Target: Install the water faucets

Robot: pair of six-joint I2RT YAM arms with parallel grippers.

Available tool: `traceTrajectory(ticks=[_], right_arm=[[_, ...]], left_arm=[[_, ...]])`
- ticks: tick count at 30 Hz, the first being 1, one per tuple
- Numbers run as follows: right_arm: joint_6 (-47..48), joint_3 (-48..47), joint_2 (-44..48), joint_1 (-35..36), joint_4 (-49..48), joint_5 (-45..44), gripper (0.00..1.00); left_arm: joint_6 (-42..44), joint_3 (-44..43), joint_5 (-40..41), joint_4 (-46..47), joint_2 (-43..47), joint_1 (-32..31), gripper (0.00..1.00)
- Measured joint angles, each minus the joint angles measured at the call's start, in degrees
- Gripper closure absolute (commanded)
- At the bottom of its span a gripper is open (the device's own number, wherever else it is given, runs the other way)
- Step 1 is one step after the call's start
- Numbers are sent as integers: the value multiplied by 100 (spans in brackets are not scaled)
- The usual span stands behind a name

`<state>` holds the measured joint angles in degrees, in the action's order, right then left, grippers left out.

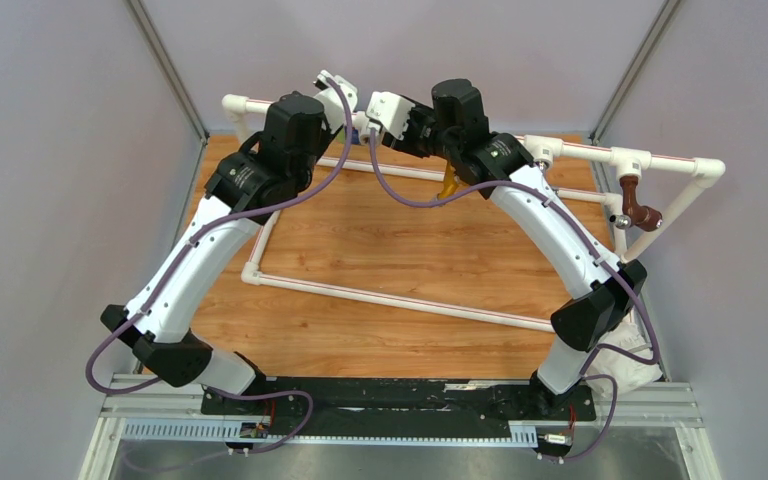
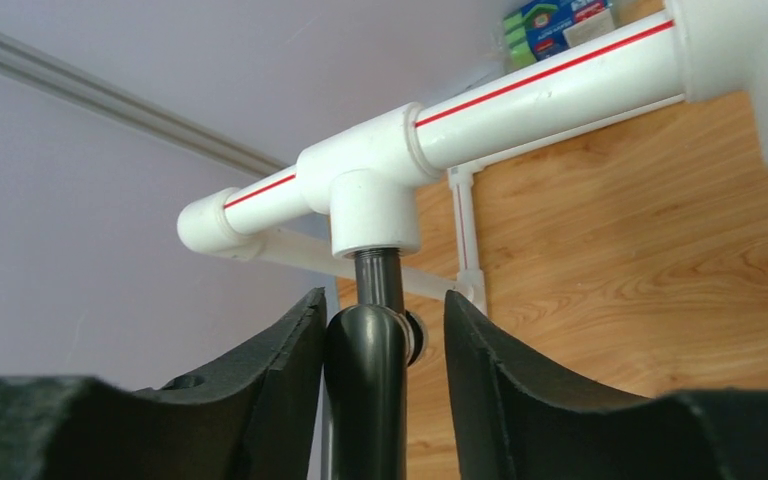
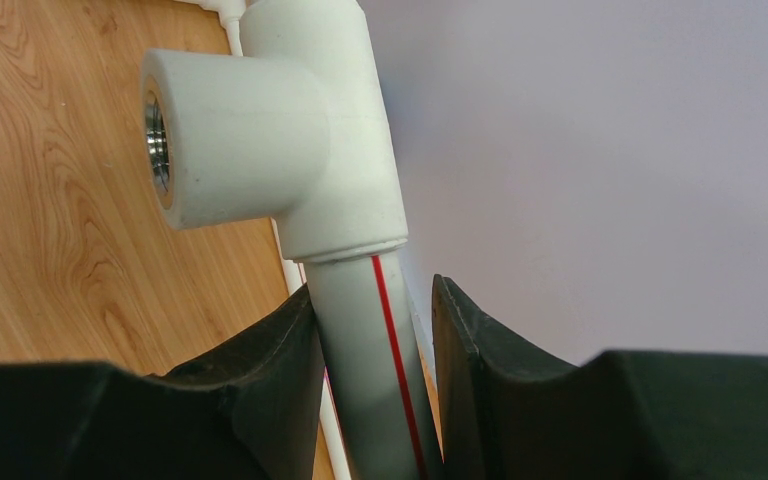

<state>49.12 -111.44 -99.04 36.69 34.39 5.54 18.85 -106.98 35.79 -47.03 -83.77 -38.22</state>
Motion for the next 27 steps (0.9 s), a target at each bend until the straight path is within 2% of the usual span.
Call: traceTrajectory(ticks=[4,8,10,15,17,19,21,22,23,25,27], right_arm=[[0,2,0,0,-2,0,93],[0,2,0,2,-4,0,93],[0,2,0,2,-9,2,93],[0,2,0,4,-22,2,93],[0,7,0,4,-37,2,93],[0,7,0,4,-33,4,93],[0,7,0,4,-35,2,92],[0,7,0,4,-35,0,92],[0,7,0,7,-33,2,93],[-2,7,0,9,-35,4,93],[-2,9,0,11,-31,4,93]], left_arm=[[181,101,243,118,7,2,50],[308,249,310,186,17,4,38],[313,302,306,155,15,39,36],[238,317,105,-76,-37,269,38],[210,317,42,-87,-46,308,43],[208,315,31,-61,-42,313,52],[219,315,42,-9,-31,337,74],[223,317,55,20,-17,352,78],[197,321,-4,52,7,358,90],[195,367,-46,72,39,361,100],[205,411,-57,116,63,361,100]])
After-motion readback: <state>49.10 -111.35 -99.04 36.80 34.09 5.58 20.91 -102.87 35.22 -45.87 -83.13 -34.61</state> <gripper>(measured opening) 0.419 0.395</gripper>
